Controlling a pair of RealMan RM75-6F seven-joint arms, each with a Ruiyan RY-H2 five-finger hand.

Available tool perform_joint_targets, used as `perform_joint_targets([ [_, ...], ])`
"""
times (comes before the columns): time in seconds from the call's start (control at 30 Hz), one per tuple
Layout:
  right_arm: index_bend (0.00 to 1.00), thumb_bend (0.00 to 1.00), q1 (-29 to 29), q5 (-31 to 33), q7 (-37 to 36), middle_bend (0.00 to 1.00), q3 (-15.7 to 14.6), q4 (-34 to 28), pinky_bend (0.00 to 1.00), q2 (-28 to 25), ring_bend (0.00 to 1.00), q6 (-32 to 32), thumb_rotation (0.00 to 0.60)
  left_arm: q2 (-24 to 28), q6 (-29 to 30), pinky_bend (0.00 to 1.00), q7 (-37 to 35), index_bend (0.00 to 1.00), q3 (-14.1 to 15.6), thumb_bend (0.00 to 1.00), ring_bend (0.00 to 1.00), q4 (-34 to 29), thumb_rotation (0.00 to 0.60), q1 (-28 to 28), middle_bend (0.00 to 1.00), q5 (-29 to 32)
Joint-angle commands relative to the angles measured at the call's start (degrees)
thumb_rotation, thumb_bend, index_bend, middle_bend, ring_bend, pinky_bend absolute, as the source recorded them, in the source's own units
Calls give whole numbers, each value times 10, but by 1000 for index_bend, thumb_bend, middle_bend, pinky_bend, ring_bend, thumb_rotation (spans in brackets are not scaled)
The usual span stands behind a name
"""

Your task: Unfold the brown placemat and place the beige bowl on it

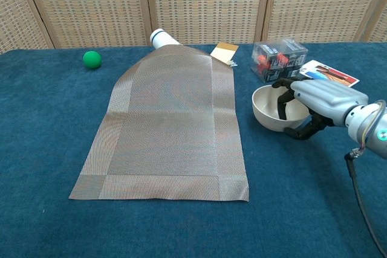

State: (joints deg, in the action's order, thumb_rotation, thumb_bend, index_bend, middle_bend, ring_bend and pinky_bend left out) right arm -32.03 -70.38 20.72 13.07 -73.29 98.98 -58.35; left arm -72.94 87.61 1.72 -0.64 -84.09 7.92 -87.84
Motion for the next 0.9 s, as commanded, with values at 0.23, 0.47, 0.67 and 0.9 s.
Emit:
perform_joint_targets([
  [0.23, 685, 605, -4, -6, -5, 187, -6, 16, 4, 12, 39, -14, 600, 0, -3, 0, -2, 0, -2, 234, 0, 1, 600, -1, 0, -1],
  [0.47, 685, 605, 3, -15, -2, 187, -9, 3, 4, 3, 43, -40, 600, 1, -1, 0, -4, 0, -3, 235, 0, -1, 600, -2, 0, -3],
  [0.67, 686, 604, 12, -15, 5, 187, -13, -14, 4, -15, 45, -54, 600, 2, 5, 0, -6, 0, -4, 234, 0, -3, 600, -5, 0, -7],
  [0.9, 689, 600, 28, -4, 12, 187, -13, -12, 4, -47, 46, -70, 600, 3, 8, 0, -7, 0, -5, 234, 0, -3, 600, -7, 0, -10],
])
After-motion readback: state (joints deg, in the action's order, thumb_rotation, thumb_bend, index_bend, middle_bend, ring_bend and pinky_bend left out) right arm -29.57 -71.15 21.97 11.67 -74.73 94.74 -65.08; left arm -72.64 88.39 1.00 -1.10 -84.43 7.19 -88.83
